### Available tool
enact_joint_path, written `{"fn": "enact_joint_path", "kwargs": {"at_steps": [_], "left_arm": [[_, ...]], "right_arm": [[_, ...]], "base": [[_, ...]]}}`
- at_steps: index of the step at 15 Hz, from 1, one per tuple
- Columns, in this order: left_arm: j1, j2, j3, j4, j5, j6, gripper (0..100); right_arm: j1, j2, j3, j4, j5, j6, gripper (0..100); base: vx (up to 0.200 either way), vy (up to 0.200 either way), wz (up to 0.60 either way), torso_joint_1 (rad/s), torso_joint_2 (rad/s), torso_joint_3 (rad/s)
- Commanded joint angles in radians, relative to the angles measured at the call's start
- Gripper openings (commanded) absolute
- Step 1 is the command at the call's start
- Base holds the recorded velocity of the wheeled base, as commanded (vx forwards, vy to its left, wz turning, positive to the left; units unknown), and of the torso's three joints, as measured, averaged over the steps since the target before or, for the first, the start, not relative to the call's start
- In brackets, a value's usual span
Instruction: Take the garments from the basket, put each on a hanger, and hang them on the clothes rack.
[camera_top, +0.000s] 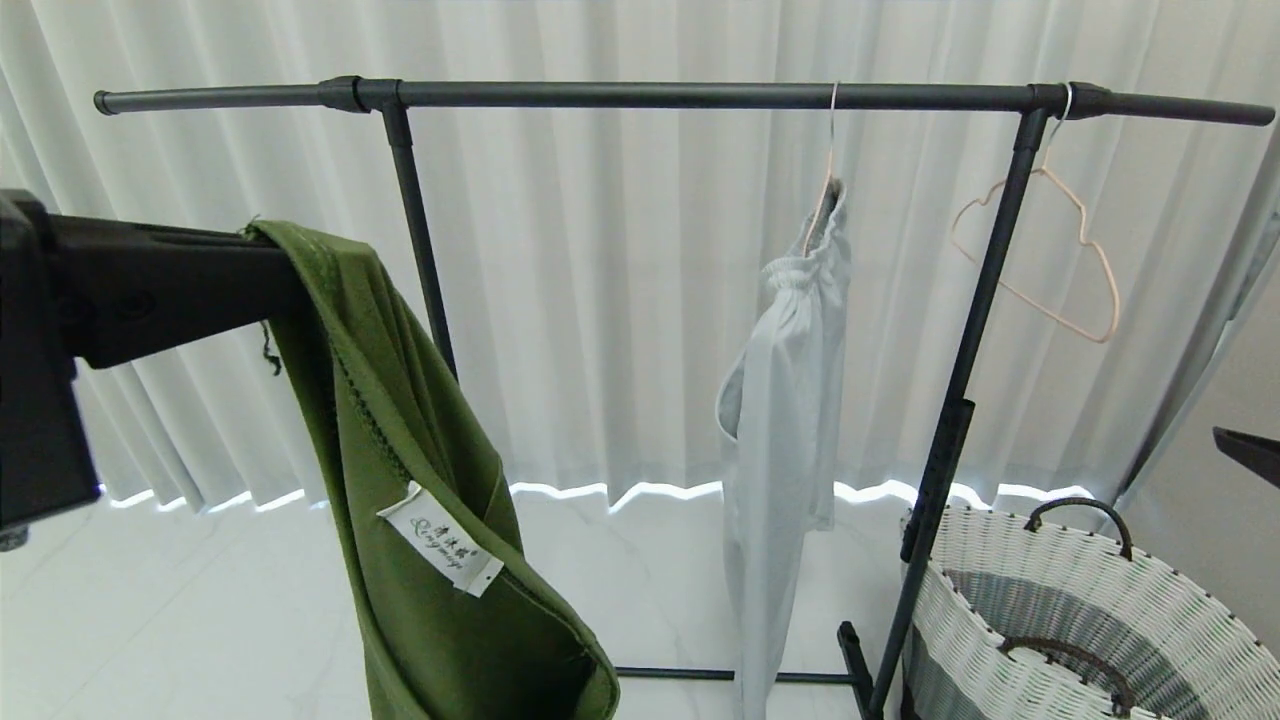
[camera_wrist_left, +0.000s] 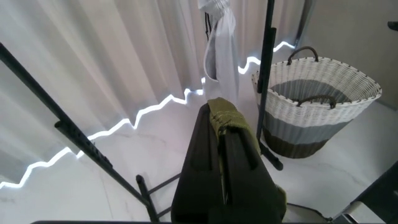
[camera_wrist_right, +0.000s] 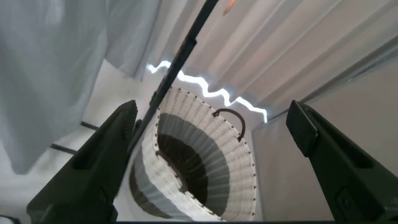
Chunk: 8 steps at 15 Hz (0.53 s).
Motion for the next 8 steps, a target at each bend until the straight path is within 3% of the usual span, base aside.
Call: {"fn": "enact_joint_path", "kwargs": {"at_steps": [1, 4, 6, 8], "left_arm": [[0.000, -0.011, 0.013, 0.000, 0.001, 0.000, 0], [0.002, -0.020, 0.036, 0.000, 0.030, 0.034, 0], [0.013, -0.040, 0.072, 0.000, 0.036, 0.107, 0], [0.013, -0.046, 0.092, -0.011, 0.036, 0.130, 0]], "right_arm": [[-0.012, 0.002, -0.003, 0.000, 0.000, 0.018, 100], [-0.017, 0.002, -0.003, 0.000, -0.001, 0.083, 100], [-0.023, 0.002, -0.003, -0.001, -0.001, 0.086, 100], [-0.023, 0.000, -0.003, -0.001, -0.001, 0.087, 100]], "base": [[0.000, 0.000, 0.00, 0.129, -0.45, -0.320], [0.000, 0.000, 0.00, 0.159, -0.46, -0.312], [0.000, 0.000, 0.00, 0.163, -0.47, -0.298], [0.000, 0.000, 0.00, 0.183, -0.48, -0.305]]}}
